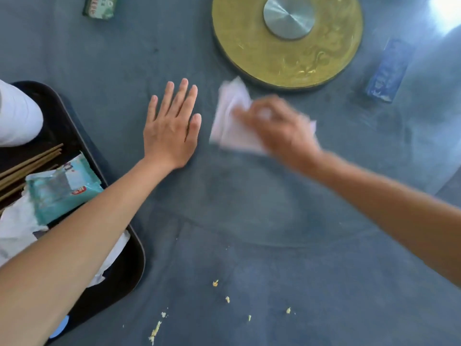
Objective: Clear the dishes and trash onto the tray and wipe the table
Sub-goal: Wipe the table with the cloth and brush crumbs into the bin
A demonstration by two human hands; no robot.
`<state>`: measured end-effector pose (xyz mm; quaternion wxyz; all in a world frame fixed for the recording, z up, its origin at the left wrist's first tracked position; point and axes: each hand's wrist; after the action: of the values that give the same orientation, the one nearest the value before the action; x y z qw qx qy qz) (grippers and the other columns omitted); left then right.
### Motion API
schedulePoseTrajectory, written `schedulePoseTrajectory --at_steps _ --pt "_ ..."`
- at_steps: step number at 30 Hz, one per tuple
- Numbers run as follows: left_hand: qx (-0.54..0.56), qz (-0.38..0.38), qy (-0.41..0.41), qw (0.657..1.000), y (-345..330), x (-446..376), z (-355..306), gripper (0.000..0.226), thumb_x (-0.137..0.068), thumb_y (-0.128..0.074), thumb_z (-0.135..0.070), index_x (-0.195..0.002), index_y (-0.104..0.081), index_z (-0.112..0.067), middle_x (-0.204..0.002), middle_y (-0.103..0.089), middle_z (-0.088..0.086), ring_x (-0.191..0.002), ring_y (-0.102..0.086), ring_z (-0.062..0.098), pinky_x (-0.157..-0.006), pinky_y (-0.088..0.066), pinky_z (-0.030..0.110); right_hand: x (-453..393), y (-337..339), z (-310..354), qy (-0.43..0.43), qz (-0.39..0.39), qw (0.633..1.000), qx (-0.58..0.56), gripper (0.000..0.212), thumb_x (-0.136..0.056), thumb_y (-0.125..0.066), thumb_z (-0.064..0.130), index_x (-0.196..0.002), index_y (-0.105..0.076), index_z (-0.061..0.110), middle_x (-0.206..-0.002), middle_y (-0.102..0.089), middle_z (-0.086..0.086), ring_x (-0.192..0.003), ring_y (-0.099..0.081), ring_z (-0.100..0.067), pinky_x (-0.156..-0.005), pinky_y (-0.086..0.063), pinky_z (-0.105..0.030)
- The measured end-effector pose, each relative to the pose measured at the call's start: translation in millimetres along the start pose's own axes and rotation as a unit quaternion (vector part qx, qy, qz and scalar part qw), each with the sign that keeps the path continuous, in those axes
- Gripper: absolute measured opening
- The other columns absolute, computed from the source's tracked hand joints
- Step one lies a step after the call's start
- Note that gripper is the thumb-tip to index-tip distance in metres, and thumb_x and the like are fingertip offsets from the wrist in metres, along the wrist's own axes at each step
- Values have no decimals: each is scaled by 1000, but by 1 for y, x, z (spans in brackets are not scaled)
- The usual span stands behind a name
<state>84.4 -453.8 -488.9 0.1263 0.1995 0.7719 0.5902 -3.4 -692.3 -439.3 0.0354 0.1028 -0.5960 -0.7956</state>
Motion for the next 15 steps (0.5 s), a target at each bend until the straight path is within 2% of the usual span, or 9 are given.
schedulePoseTrajectory --at_steps 2,3,4,7,9,10,11,13,15 --pt "-10 9 -13 1000 3 -7 7 57 -107 -21 -39 -162 -15 -27 -170 -10 -7 -157 -3 17 -127 -1 44 -48 18 -54 -116 -69 990 51 43 -103 -41 17 -140 -61 20 -133 -61 -8 -114 -60 -29 -86 -43 -27" --pt "-7 12 -19 1000 4 -10 11 56 -107 -21 -39 -162 -15 -28 -170 -10 -7 -157 -3 17 -127 -1 44 -62 20 -74 -160 -77 983 54 44 -104 -39 23 -143 -59 25 -136 -58 -9 -113 -60 -31 -88 -47 -33" --pt "-4 10 -26 1000 6 -13 16 56 -107 -21 -38 -162 -16 -28 -170 -11 -8 -157 -3 16 -127 -1 43 -71 18 -88 -191 -90 976 54 44 -105 -38 29 -144 -57 30 -135 -58 -7 -109 -61 -33 -85 -49 -37" --pt "-9 13 -43 999 9 -23 33 54 -108 -20 -37 -162 -16 -30 -169 -12 -11 -157 -5 15 -127 -2 43 -67 -4 -77 -200 -91 974 50 40 -105 -39 33 -141 -55 37 -129 -58 -3 -101 -61 -33 -76 -49 -41" --pt "-24 19 -55 998 13 -31 44 54 -108 -19 -37 -162 -17 -30 -169 -12 -11 -157 -6 15 -126 -3 42 -40 -19 -33 -139 -66 988 21 40 -102 -45 23 -138 -60 32 -127 -61 -1 -106 -60 -27 -81 -54 -42" --pt "-26 28 -63 997 17 -37 49 55 -108 -19 -37 -162 -17 -30 -169 -13 -10 -157 -6 16 -126 -3 43 -19 -27 -8 -99 -50 994 18 41 -99 -50 18 -135 -63 31 -125 -63 1 -105 -61 -24 -79 -56 -41" --pt "-28 38 -70 996 21 -43 54 55 -107 -20 -36 -162 -17 -29 -170 -13 -10 -157 -6 18 -125 -3 45 8 -35 19 -65 -32 997 5 43 -95 -54 14 -133 -65 31 -121 -65 4 -99 -63 -23 -71 -56 -40" --pt "-38 53 -67 996 27 -55 61 55 -108 -21 -34 -162 -14 -30 -170 -11 -9 -157 -4 23 -124 -3 50 60 -50 72 7 1 998 -57 55 -85 -62 9 -135 -67 33 -114 -68 3 -81 -62 -24 -53 -47 -34" --pt "-36 46 -29 998 29 -60 58 54 -108 -24 -28 -162 -17 -24 -170 -12 -3 -157 -4 29 -124 -6 56 95 -52 111 85 62 987 -124 68 -78 -68 2 -136 -67 37 -115 -68 3 -75 -59 -26 -49 -44 -34"
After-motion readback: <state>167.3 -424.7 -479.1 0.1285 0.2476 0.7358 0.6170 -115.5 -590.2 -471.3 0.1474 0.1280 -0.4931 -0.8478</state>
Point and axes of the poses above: each hand's wrist, its own x-axis away from the middle knuckle, its own y-axis out of the back of the hand, z = x × y
